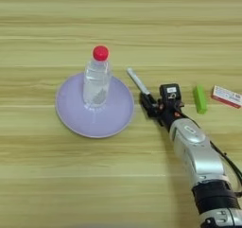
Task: Move the objects on the table
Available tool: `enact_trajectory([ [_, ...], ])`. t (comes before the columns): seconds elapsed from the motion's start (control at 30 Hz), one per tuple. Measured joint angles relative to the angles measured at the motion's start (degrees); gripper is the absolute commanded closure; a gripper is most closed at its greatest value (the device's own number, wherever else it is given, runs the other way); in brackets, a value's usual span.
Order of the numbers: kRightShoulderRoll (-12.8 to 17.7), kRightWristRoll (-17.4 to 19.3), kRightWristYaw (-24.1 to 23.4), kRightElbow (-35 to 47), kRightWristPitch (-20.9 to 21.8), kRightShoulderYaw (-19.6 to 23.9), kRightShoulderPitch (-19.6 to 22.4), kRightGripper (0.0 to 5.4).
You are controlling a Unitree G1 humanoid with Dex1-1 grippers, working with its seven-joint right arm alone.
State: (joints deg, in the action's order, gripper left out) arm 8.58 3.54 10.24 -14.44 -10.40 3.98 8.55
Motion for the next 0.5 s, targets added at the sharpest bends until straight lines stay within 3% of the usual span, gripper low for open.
enact_trajectory([
  [0.33,-0.16,0.0,-1.45,-0.15,0.03,0.81,0.04,3.83],
  [0.5,0.89,0.02,-3.3,-1.78,0.94,3.48,0.49,4.5],
])
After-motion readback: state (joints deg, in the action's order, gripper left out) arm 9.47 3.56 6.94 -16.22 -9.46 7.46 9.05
